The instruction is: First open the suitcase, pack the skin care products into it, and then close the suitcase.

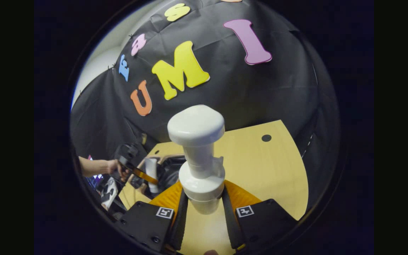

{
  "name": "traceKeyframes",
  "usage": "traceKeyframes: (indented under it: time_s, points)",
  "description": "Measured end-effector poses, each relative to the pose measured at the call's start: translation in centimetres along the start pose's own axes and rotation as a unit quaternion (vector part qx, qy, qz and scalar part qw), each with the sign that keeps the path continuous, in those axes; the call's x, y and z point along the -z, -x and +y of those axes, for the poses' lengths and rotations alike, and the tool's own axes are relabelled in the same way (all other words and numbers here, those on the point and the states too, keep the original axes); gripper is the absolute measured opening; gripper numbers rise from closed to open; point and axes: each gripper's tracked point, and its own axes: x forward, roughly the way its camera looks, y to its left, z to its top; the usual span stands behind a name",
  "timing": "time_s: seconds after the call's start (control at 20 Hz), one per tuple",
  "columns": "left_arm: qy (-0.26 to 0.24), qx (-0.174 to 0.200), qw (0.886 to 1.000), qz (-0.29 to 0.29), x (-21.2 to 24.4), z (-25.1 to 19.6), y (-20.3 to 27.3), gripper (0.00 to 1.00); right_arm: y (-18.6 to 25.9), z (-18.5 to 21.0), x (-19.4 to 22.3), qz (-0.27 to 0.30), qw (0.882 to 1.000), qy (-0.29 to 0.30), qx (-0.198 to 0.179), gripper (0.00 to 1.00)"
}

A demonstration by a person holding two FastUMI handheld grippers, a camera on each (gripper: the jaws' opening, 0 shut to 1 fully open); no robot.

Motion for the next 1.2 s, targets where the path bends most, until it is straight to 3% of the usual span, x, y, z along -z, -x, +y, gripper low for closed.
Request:
traceKeyframes:
  time_s: [0.1,0.3,0.5,0.6,0.65,0.7,0.75,0.8,0.85,1.05,1.2]
  points:
    - [0.008,0.008,0.999,0.041,0.5,0.7,-1.1,0.35,1.0,0.8,-0.3,-0.009,1.0,-0.005,0.003,0.45]
    - [0.023,-0.013,0.995,0.092,0.9,2.6,-2.5,0.35,1.8,1.9,0.0,-0.01,1.0,-0.011,0.01,0.47]
    - [0.03,-0.041,0.994,0.094,0.7,3.5,-3.4,0.37,1.4,2.7,1.0,0.006,1.0,-0.008,0.024,0.47]
    - [0.036,-0.036,0.995,0.083,0.4,3.0,-3.5,0.5,0.6,3.5,1.7,0.022,0.999,-0.007,0.024,0.47]
    - [0.034,-0.037,0.996,0.076,0.3,3.0,-3.3,0.45,0.0,4.1,2.0,0.033,0.999,-0.002,0.023,0.47]
    - [0.033,-0.031,0.997,0.067,0.1,2.6,-2.9,0.58,-0.6,4.9,2.2,0.041,0.999,0.006,0.017,0.47]
    - [0.027,-0.038,0.997,0.058,-0.1,2.7,-2.3,0.65,-1.4,5.7,2.5,0.053,0.998,0.012,0.011,0.47]
    - [0.02,-0.042,0.998,0.047,-0.1,2.7,-1.7,0.64,-2.1,6.9,2.5,0.063,0.998,0.017,0.0,0.47]
    - [0.015,-0.045,0.998,0.032,-0.4,2.6,-0.7,0.76,-2.9,8.1,2.7,0.076,0.997,0.023,-0.012,0.47]
    - [0.005,-0.061,0.996,-0.065,-0.8,0.8,5.3,0.86,-8.0,13.7,3.4,0.132,0.988,0.056,-0.057,0.47]
    - [0.024,-0.044,0.983,-0.175,-0.4,-1.8,11.0,0.95,-12.8,17.1,5.9,0.202,0.975,0.038,-0.087,0.47]
